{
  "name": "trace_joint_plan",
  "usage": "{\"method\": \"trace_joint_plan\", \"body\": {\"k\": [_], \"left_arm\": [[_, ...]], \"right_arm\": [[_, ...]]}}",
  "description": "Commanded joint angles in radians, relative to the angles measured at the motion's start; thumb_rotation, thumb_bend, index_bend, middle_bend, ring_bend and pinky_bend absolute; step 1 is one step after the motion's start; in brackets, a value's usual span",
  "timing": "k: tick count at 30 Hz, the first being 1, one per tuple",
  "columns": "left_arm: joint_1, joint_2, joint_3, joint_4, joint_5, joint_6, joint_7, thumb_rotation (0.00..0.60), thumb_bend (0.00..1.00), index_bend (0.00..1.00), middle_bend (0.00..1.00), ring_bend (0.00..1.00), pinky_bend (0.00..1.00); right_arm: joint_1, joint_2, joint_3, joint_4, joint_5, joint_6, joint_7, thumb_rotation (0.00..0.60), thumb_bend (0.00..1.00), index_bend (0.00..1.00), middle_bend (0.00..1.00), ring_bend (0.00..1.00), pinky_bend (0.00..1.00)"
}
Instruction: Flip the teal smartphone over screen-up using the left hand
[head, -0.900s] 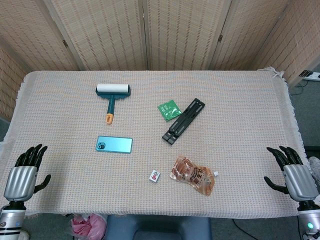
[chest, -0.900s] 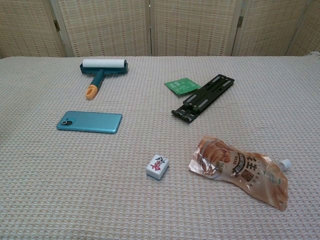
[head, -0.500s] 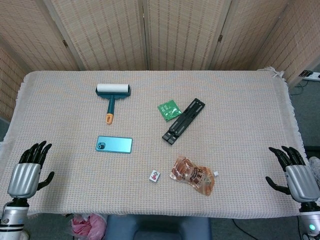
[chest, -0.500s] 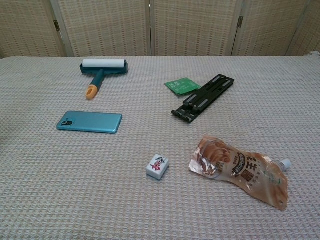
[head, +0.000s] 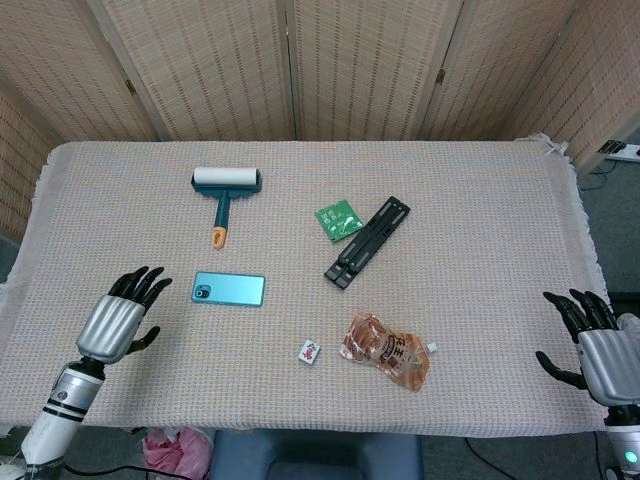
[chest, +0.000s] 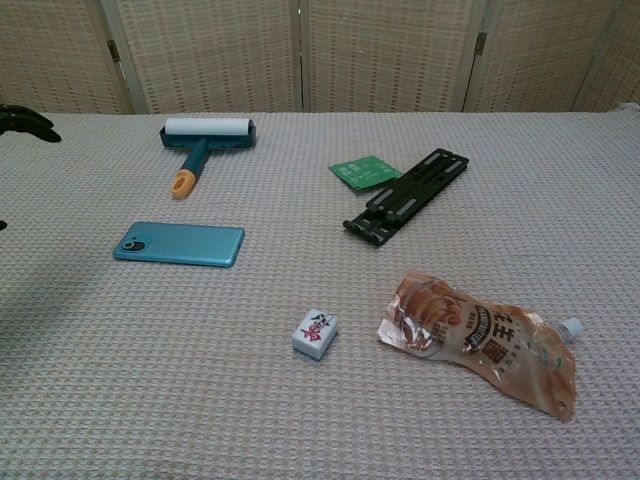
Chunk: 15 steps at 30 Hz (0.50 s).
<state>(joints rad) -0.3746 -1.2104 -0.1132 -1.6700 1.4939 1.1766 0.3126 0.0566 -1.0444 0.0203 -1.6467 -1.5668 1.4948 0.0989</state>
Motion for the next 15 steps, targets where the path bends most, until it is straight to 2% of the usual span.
{"method": "trace_joint_plan", "body": {"k": [1,5,15], "left_arm": [[-0.084,-0.051,-0.017,0.038,-0.075,-0.126,0.028,0.6,0.32,0.17,0.12,0.09,0.18],[-0.139,-0.099,-0.026,0.062,-0.156,-0.205,0.108,0.6,0.32,0.17,0.12,0.09,0.18],[-0.243,-0.202,-0.045,0.128,-0.349,-0.303,0.244,0.6,0.32,0.17,0.12,0.09,0.18]], "right_arm": [[-0.001,-0.001,-0.002,0.004,-0.001,-0.001,0.005,0.6,0.18,0.14,0.2,0.08,0.08],[0.0,-0.003,-0.002,0.009,-0.003,-0.002,0.012,0.6,0.17,0.14,0.2,0.08,0.08],[0.011,-0.003,0.001,0.013,-0.001,-0.02,0.016,0.6,0.17,0.14,0.2,0.08,0.08]]}}
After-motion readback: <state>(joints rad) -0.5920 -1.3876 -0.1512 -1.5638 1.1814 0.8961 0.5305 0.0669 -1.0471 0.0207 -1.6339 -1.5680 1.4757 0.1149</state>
